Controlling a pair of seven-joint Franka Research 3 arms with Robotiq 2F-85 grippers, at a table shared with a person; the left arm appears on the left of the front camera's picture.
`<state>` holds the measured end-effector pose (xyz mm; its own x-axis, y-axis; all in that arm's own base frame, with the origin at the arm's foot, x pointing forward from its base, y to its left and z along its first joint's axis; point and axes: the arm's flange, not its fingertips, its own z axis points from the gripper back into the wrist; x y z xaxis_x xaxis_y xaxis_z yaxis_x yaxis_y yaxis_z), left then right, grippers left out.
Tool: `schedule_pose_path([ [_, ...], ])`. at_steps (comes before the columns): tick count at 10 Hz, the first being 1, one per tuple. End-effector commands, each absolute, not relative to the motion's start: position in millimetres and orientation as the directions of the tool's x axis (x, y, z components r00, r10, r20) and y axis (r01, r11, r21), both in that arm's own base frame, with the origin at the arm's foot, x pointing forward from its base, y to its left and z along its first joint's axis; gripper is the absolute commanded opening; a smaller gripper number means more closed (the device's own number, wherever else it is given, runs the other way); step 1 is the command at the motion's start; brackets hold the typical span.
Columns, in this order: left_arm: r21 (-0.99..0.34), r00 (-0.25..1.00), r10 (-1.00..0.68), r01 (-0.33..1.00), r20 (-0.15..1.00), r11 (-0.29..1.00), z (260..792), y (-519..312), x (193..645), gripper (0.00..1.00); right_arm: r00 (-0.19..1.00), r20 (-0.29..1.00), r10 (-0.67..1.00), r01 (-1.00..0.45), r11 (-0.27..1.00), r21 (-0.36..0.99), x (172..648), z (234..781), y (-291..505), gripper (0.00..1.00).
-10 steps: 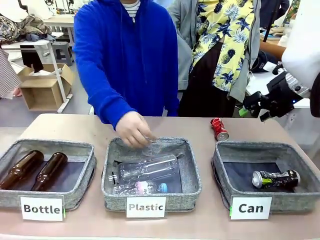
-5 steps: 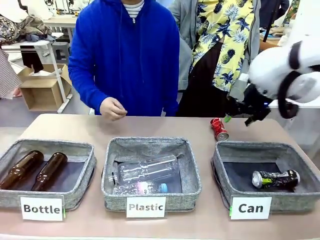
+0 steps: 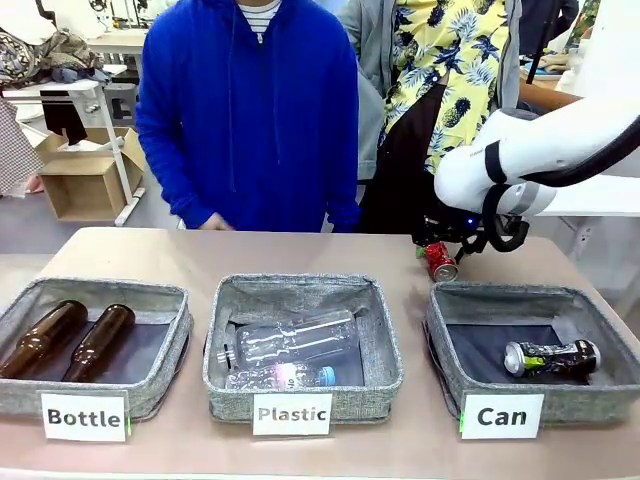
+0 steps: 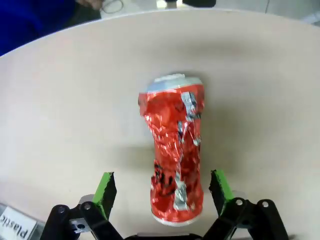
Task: Sort the can waste into the basket.
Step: Pick up the can waste from the table and place it in the right Fabric basket.
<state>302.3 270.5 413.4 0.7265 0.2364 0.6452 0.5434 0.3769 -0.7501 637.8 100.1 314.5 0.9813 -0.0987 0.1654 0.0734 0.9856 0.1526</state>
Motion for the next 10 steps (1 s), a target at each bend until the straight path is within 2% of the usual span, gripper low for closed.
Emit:
schedule_pose_path([
  [1,-0.745,0.722,0.237,0.546,0.650,0.383,414.1,267.6,300.3,1.00,0.973,0.177,-0.149,0.145,0.989,0.037,653.9,306.4,110.8,1.00],
  [4,-0.745,0.722,0.237,0.546,0.650,0.383,414.1,267.6,300.3,1.00,0.972,0.181,-0.151,0.147,0.989,0.033,655.4,302.1,113.7,1.00],
  [5,-0.745,0.722,0.237,0.546,0.650,0.383,414.1,267.6,300.3,1.00,0.972,0.171,-0.159,0.155,0.987,0.038,656.3,301.6,114.4,0.40],
  [6,-0.745,0.722,0.237,0.546,0.650,0.383,414.1,267.6,300.3,1.00,0.974,0.165,-0.158,0.154,0.987,0.034,655.7,301.3,114.0,0.40],
  [7,-0.745,0.722,0.237,0.546,0.650,0.383,414.1,267.6,300.3,1.00,0.976,0.155,-0.156,0.154,0.988,0.024,656.3,301.0,112.4,0.00],
  [8,-0.745,0.722,0.237,0.546,0.650,0.383,414.1,267.6,300.3,1.00,0.977,0.152,-0.152,0.149,0.988,0.025,656.4,301.6,112.6,0.38],
  [9,-0.745,0.722,0.237,0.546,0.650,0.383,414.1,267.6,300.3,1.00,0.977,0.147,-0.153,0.150,0.988,0.027,657.6,301.6,113.1,0.00],
  [10,-0.745,0.722,0.237,0.546,0.650,0.383,414.1,267.6,300.3,1.00,0.979,0.140,-0.152,0.149,0.988,0.026,657.4,302.3,111.5,0.00],
])
